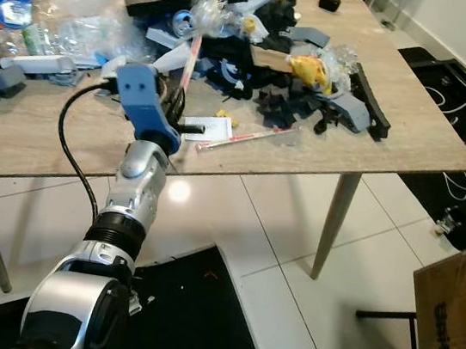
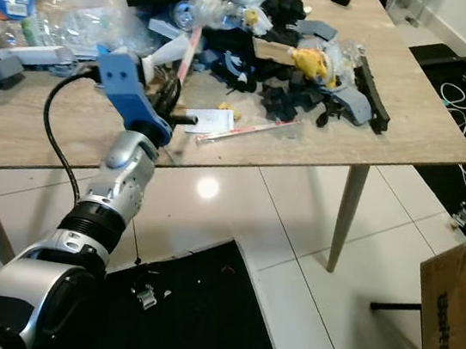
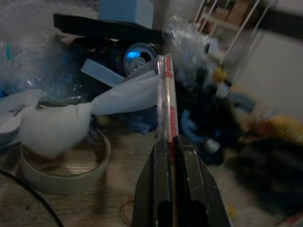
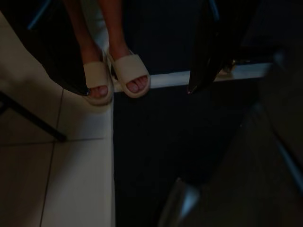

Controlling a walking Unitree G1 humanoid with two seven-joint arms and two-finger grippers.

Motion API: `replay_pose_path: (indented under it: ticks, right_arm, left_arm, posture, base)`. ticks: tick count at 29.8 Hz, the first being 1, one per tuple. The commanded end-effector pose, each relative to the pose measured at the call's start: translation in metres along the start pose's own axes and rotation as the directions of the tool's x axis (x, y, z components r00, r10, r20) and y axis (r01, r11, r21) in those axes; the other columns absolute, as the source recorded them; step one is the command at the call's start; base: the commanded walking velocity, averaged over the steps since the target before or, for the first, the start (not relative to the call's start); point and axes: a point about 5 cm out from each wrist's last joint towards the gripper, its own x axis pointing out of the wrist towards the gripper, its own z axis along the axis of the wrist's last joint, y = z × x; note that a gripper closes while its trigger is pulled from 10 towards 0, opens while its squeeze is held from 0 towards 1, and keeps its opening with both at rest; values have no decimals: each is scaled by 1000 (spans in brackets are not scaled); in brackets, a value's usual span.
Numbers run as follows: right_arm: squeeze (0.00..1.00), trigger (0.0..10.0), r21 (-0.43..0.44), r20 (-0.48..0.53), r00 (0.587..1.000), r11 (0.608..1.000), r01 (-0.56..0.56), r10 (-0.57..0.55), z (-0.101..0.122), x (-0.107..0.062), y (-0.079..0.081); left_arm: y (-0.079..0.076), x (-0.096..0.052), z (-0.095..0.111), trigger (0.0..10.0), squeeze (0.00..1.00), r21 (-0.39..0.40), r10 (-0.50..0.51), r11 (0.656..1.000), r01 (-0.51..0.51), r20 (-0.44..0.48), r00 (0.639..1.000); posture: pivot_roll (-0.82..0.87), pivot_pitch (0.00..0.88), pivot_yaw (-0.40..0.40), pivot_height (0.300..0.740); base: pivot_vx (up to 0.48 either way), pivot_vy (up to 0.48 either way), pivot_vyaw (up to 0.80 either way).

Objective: Picking trash to rubbish bin

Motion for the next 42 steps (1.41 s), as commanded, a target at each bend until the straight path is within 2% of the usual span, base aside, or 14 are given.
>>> replay_pose_path:
  ticks: [1,3,6,9,11,15,16,20,24,30,31,35,39,42]
  right_arm:
    - [0,10000,11,-47,998,999,-35,35,-14,-1,13]
    - [0,10000,9,-39,999,999,-32,32,-7,1,12]
    - [0,10000,8,-35,999,1000,-30,31,-3,2,11]
    - [0,10000,5,-26,999,1000,-28,28,4,3,11]
    - [0,10000,5,-24,999,1000,-29,29,6,3,11]
    - [0,10000,8,-22,999,1000,-30,30,9,4,12]
    - [0,10000,8,-22,999,1000,-30,30,9,4,12]
    - [0,10000,12,-30,999,999,-36,36,6,4,17]
    - [0,10000,14,-36,999,999,-38,38,4,4,18]
    - [0,10000,15,-41,999,999,-34,35,5,4,18]
    - [0,10000,18,-48,998,999,-28,29,4,4,17]
    - [0,10000,24,-62,998,1000,-19,21,3,4,15]
    - [0,10000,35,-65,998,999,-15,17,4,4,14]
    - [0,10000,27,-67,998,1000,-15,16,5,4,14]
  left_arm:
    - [0,2,10,10000,0,-53,-56,997,57,32,998]
    - [-9,-1,19,10000,0,-164,-210,962,218,65,976]
    - [-13,-4,20,10000,0,-193,-274,939,283,71,959]
    - [-22,-25,12,10000,0,-237,-471,853,465,34,881]
    - [-22,-31,11,10000,0,-255,-497,834,489,35,867]
    - [-26,-53,15,10000,0,-375,-581,731,569,94,808]
    - [-26,-53,15,10000,0,-375,-581,731,569,94,808]
    - [-40,-77,14,10000,0,-450,-693,601,660,117,711]
    - [-47,-92,8,10000,0,-482,-751,536,693,104,652]
    - [-48,-106,-6,10000,0,-496,-784,522,694,41,619]
    - [-38,-122,-25,10000,0,-521,-777,552,651,-40,628]
    - [-17,-137,-45,10000,0,-547,-729,617,566,-127,672]
    - [-8,-147,-48,10000,0,-575,-723,617,537,-145,675]
    - [-2,-153,-54,10000,0,-560,-701,652,511,-190,687]
  posture:
    - [-200,273,58,740]
    - [-188,241,57,740]
    - [-186,230,56,740]
    - [-174,206,57,740]
    - [-172,200,59,740]
    - [-167,189,64,740]
    - [-167,189,64,740]
    - [-162,178,65,740]
    - [-162,177,65,740]
    - [-160,173,66,740]
    - [-159,169,63,740]
    - [-160,168,59,740]
    - [-156,166,57,740]
    - [-152,160,55,740]
  base:
    - [0,0,0]
    - [0,0,0]
    - [0,0,0]
    - [0,0,0]
    - [0,0,0]
    - [0,0,0]
    - [0,0,0]
    - [0,0,0]
    - [0,0,0]
    - [0,0,0]
    - [0,0,0]
    - [0,0,-305]
    - [0,0,-800]
    - [0,0,-800]
